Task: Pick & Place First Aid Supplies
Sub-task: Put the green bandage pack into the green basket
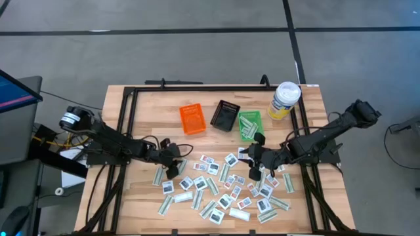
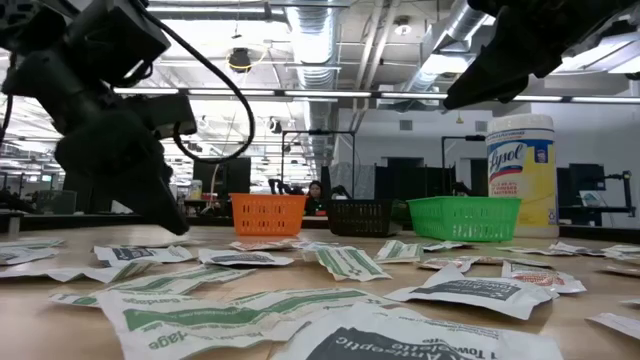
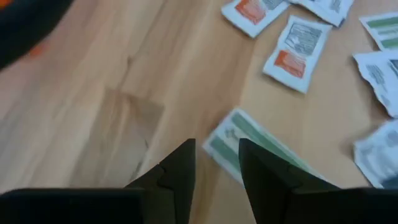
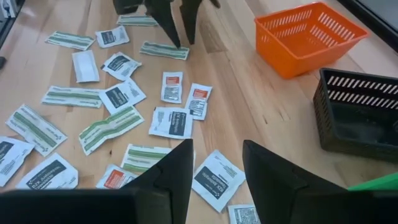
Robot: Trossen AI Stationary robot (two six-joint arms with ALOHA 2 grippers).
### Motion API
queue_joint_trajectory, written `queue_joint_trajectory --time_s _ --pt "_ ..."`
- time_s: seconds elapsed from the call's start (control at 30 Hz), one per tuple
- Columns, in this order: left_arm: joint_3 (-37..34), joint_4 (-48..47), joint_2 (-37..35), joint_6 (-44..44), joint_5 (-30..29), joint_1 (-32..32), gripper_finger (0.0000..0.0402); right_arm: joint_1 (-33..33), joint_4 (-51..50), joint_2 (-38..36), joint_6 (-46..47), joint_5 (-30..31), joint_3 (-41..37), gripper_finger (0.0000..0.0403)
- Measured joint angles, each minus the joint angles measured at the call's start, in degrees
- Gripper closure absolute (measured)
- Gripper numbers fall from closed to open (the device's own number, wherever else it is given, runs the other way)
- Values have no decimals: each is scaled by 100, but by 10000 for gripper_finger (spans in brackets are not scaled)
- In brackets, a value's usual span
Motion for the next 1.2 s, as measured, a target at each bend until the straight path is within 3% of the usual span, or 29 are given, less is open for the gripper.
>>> queue_joint_trajectory --time_s 0.27,0.47,0.6,0.73,0.93,1.0,1.2 --pt "22 467 646 155 -150 -7 304 -107 -20 0 0 -2 0 269" --pt "21 440 696 346 -258 0 383 -107 -22 0 0 4 0 271" --pt "-22 671 492 360 -252 0 393 -129 4 0 3 26 0 268" --pt "-18 1926 375 917 -561 -44 397 -341 443 198 182 30 0 270" --pt "-7 4162 403 2513 -1329 -96 397 -840 2011 956 256 -20 0 267" --pt "-9 4700 402 2977 -1512 -96 397 -994 2543 1212 182 -290 4 266" --pt "152 5176 402 3343 -1554 -9 397 -1248 3906 1879 -94 -877 3 273"
